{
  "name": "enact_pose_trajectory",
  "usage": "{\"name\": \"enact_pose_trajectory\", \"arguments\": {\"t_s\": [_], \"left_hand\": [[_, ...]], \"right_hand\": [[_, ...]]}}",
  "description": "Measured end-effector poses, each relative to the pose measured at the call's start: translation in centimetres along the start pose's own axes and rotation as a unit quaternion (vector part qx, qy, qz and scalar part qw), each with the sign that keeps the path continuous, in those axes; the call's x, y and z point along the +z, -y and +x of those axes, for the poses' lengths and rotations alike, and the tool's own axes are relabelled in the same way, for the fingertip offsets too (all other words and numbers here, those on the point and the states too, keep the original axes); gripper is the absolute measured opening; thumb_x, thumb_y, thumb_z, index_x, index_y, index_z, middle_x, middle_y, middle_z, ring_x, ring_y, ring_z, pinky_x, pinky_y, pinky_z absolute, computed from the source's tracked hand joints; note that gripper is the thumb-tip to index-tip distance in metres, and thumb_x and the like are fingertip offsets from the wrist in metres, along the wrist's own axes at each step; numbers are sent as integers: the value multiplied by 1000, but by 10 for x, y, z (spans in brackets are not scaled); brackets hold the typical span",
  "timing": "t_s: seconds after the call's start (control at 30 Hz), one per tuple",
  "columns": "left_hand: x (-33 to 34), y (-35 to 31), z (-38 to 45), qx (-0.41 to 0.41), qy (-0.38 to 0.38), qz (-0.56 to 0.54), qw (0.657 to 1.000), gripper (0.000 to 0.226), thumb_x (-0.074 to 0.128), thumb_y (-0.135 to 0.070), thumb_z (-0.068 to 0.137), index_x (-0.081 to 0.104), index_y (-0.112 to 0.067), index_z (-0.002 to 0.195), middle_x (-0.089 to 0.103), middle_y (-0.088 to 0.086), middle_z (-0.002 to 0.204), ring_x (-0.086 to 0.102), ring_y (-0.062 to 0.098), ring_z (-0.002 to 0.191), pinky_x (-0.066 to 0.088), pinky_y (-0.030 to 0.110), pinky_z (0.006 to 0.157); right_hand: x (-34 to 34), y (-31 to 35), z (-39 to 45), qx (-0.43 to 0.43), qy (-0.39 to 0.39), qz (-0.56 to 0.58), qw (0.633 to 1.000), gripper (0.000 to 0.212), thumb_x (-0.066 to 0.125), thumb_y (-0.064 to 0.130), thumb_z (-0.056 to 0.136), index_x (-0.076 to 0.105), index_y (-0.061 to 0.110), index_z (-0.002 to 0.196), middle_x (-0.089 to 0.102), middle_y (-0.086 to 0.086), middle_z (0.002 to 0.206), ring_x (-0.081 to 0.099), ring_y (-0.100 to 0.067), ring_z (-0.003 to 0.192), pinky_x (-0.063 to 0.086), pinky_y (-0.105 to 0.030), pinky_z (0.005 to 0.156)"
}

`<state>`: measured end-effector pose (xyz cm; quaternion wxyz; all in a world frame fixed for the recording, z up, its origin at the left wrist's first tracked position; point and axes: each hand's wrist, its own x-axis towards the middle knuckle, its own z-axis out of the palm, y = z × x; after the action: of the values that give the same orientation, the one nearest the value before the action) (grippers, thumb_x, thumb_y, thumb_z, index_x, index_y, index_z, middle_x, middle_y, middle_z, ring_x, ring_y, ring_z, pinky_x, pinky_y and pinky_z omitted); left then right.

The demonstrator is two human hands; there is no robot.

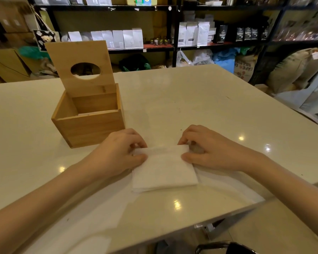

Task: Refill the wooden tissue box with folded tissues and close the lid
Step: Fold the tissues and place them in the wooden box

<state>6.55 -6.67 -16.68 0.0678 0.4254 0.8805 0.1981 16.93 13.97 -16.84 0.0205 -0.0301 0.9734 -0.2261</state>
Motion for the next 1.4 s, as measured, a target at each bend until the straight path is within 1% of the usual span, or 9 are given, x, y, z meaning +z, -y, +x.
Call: {"name": "enact_pose_trajectory", "arguments": {"t_s": [0.37, 0.5, 0.67, 0.73, 0.87, 0.97, 1.17, 1.33, 1.4], "left_hand": [[-5, -4, -2, -38, 1, -49, 998, 9, 65, -23, 79, 64, -20, 87, 65, -3, 88, 57, 6, 81, 48, 26, 69], [-11, -2, -6, -35, 2, -65, 997, 11, 67, -23, 77, 59, -24, 86, 60, -8, 82, 54, 8, 76, 44, 20, 61], [-32, 1, -11, -70, -12, -103, 992, 21, 71, -26, 74, 63, -30, 93, 62, -15, 81, 57, 1, 75, 45, 10, 55], [-45, 4, -14, -84, -14, -111, 990, 16, 72, -27, 72, 66, -31, 87, 63, -16, 79, 58, 0, 72, 44, 4, 53], [-72, 14, -16, -101, -27, -118, 987, 11, 74, -28, 69, 66, -35, 72, 66, -14, 73, 61, -3, 69, 46, 8, 50], [-94, 23, -18, -112, -57, -136, 983, 13, 76, -25, 67, 66, -33, 66, 66, -13, 67, 59, -6, 64, 45, 5, 47], [-136, 53, -10, -141, -113, -131, 975, 4, 70, -31, 71, 69, -28, 72, 65, -10, 82, 57, 6, 79, 41, 16, 63], [-142, 91, 10, -215, -145, -93, 961, 10, 70, -34, 73, 70, -25, 78, 56, -8, 121, 44, 11, 111, 36, 37, 98], [-139, 100, 15, -227, -148, -85, 959, 4, 69, -32, 75, 66, -32, 72, 49, -4, 137, 40, 17, 125, 33, 43, 104]], "right_hand": [[-11, 16, 9, 43, 18, 83, 995, 11, 60, 17, 80, 58, 22, 89, 56, 8, 83, 52, 1, 65, 41, -10, 59], [-15, 21, 14, 49, 35, 129, 990, 24, 64, 19, 78, 63, 22, 102, 67, -8, 95, 53, -8, 67, 43, -22, 64], [-28, 33, 24, 53, 44, 200, 977, 11, 67, 21, 77, 71, 14, 85, 72, -19, 92, 64, -37, 89, 48, -49, 88], [-35, 39, 33, 52, 49, 207, 976, 12, 70, 20, 75, 72, 12, 84, 73, -16, 88, 66, -32, 83, 49, -45, 85], [-49, 55, 54, 39, 84, 211, 973, 13, 72, 19, 73, 74, 12, 84, 69, -3, 71, 56, -6, 64, 44, -24, 67], [-57, 66, 73, 23, 81, 214, 973, 11, 71, 21, 73, 73, 12, 80, 63, 6, 61, 53, -2, 58, 42, -21, 65], [-67, 86, 116, 13, 33, 225, 974, 9, 70, 26, 73, 73, 18, 76, 66, -8, 78, 54, -3, 65, 41, -23, 68], [-60, 93, 156, 64, -18, 203, 977, 7, 70, 35, 74, 71, 28, 72, 60, 19, 85, 53, 0, 82, 35, -17, 68], [-54, 90, 167, 69, -61, 153, 984, 7, 71, 34, 74, 67, 29, 72, 54, 16, 93, 49, -6, 88, 34, -22, 74]]}}
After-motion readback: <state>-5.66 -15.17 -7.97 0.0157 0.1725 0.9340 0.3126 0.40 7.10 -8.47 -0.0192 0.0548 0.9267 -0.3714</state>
